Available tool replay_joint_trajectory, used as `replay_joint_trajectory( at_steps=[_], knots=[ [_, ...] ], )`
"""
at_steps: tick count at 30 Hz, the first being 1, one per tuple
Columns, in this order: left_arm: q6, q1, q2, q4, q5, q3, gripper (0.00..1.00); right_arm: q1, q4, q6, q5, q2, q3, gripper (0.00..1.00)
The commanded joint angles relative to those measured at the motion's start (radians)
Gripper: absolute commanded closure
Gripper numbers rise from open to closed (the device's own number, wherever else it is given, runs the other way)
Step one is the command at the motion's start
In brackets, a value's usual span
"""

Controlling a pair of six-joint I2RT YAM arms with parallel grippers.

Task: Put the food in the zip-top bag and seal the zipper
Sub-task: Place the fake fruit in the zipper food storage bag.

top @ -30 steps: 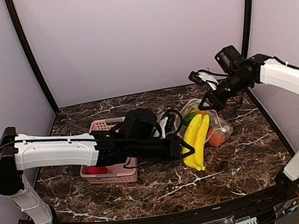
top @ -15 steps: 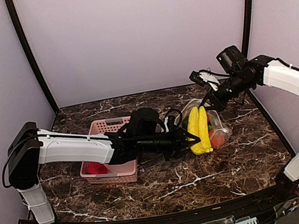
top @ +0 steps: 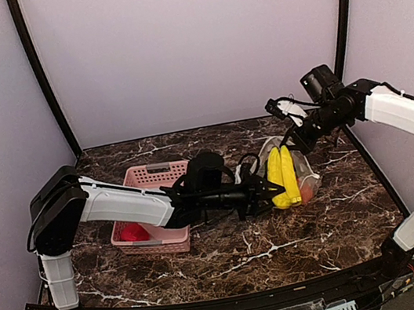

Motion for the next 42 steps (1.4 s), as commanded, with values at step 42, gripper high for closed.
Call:
replay_joint_trajectory(
  at_steps=[42],
  knots=[
    [-0.088,0.054,0.062,-0.154,-0.378,0.184,0.94,0.041,-0.014,0.021,-0.319,-0.027,0.005,1.00]
  ],
)
